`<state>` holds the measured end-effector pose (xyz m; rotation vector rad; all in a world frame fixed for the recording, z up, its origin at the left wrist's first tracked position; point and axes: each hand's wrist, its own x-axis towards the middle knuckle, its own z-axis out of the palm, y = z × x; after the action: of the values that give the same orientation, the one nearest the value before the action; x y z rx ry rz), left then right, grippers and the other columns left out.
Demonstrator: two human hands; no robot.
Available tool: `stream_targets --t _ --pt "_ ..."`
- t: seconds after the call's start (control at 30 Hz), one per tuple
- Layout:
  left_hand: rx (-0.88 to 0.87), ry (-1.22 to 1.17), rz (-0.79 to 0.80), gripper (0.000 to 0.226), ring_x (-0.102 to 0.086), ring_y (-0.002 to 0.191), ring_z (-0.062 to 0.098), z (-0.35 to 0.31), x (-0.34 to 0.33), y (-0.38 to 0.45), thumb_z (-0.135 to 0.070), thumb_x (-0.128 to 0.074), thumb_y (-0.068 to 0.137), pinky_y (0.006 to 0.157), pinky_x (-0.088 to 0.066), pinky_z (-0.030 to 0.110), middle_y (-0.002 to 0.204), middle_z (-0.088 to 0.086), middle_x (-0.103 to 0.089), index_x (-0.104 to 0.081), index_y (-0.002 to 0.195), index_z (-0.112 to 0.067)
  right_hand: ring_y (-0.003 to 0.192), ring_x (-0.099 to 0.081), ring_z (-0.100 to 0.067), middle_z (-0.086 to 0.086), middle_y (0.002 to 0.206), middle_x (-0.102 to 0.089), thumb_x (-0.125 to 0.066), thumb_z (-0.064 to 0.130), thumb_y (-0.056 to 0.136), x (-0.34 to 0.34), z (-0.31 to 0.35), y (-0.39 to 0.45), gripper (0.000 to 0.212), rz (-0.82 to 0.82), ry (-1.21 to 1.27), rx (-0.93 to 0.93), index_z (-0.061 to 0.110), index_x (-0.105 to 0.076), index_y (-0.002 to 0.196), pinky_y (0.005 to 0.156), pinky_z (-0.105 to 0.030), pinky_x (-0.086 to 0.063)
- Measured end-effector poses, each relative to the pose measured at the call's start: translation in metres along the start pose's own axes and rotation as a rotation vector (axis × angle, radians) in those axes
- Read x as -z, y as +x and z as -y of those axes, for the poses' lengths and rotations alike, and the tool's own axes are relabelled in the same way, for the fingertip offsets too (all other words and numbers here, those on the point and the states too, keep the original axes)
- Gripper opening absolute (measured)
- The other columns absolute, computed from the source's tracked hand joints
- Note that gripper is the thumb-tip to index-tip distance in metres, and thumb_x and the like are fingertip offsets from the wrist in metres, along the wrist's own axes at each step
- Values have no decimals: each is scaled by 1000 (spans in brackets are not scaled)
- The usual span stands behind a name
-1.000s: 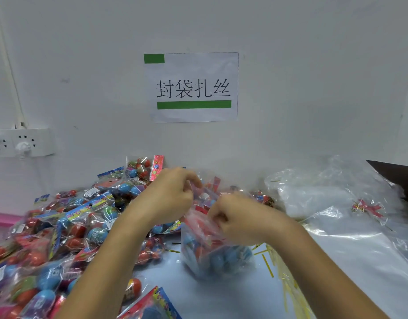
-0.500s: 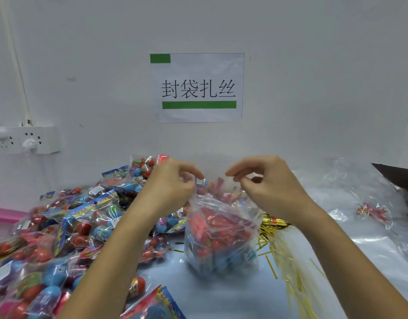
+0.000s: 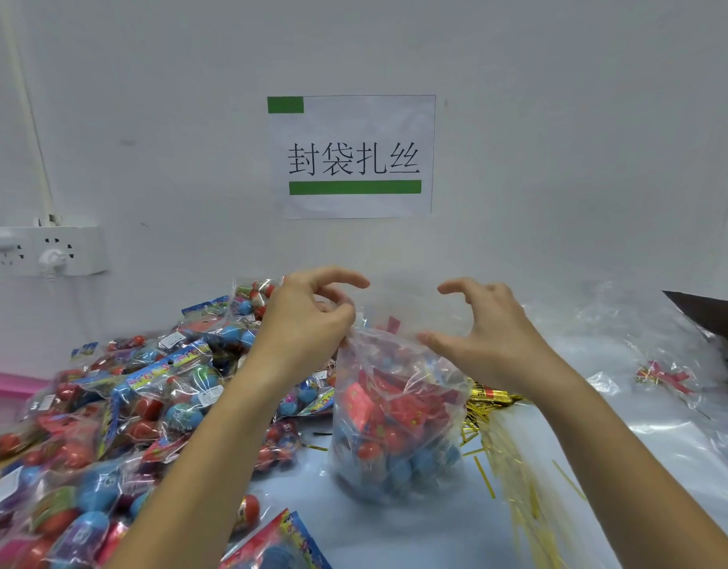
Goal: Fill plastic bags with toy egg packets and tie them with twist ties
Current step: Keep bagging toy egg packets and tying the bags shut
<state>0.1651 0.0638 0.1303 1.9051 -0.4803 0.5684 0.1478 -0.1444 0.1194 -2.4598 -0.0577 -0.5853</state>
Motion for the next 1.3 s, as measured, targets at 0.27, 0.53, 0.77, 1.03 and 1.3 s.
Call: stream_targets --t 0.27,0.53,0.77,1.03,1.3 --pt "142 32 -11 18 -52 46 6 9 -2 5 -13 -60 92 45 -44 20 74 3 -58 -57 104 -26 83 -62 -18 -2 93 -69 -71 26 87 1 -6 0 9 -26 86 -171 19 -68 92 66 -27 -46" --pt "287 -109 -56 2 -48 32 8 14 -1 6 -5 -62 94 34 -36 17 43 -3 -56 -64 93 -6 47 -64 -11 1 55 -67 -60 10 88 11 -15 3 6 -81 228 -209 15 -64 87 43 -16 -41" --pt "392 -708 -129 9 -71 62 20 16 -7 6 6 -55 97 55 -56 20 74 15 -66 -58 95 -2 55 -69 -16 -9 61 -71 -47 -4 90 17 -17 6 26 -62 571 -181 14 -61 104 44 -21 -45" --pt "261 -755 -198 29 -74 85 20 24 -6 12 9 -57 94 73 -60 24 100 15 -69 -56 118 -7 81 -76 -21 -16 96 -73 -51 -2 98 17 -13 7 25 -125 888 -151 12 -57 118 62 -19 -56" --pt "238 -233 -202 32 -65 77 15 47 10 17 3 -60 92 70 -59 34 103 2 -64 -54 107 -24 90 -73 -21 -9 107 -70 -57 4 97 32 -34 9 30 -89 702 -219 18 -59 124 63 -24 -53"
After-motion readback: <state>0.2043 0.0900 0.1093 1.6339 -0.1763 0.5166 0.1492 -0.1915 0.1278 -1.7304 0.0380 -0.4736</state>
